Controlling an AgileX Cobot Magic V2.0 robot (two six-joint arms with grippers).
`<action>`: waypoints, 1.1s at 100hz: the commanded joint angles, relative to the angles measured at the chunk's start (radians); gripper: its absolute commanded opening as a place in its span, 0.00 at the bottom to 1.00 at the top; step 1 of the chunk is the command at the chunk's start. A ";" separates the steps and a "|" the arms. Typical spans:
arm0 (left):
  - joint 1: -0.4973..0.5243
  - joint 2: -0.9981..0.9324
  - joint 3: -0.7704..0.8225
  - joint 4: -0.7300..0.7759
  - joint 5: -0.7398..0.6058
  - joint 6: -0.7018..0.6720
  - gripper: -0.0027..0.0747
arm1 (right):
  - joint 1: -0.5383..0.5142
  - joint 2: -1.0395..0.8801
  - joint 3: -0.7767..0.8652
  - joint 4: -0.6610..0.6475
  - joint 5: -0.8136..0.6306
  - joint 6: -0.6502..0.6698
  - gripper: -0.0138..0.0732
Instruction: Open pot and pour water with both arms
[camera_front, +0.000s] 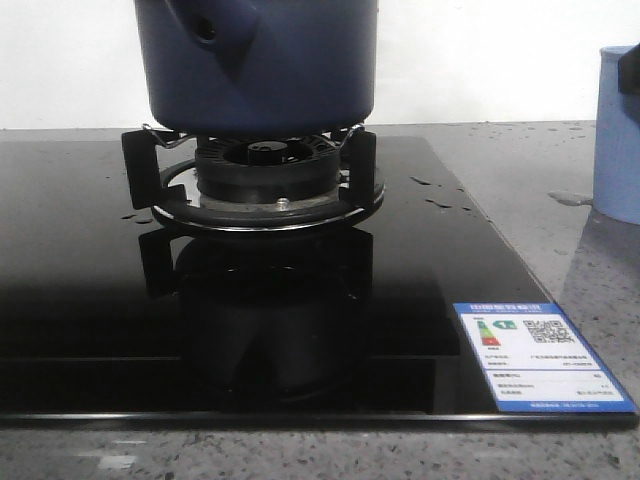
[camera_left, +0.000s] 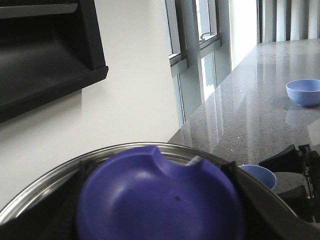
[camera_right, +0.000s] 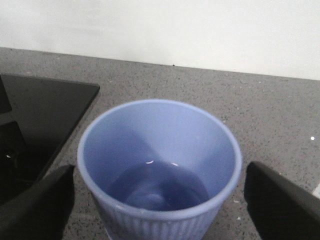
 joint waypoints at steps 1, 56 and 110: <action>0.000 -0.035 -0.036 -0.109 0.012 -0.007 0.36 | 0.007 0.025 -0.026 -0.019 -0.076 0.000 0.85; 0.000 -0.035 -0.036 -0.109 0.014 -0.009 0.36 | 0.009 0.068 -0.026 -0.021 -0.246 0.081 0.85; -0.001 -0.035 -0.036 -0.109 0.029 -0.009 0.36 | 0.011 0.168 -0.026 -0.165 -0.257 0.346 0.85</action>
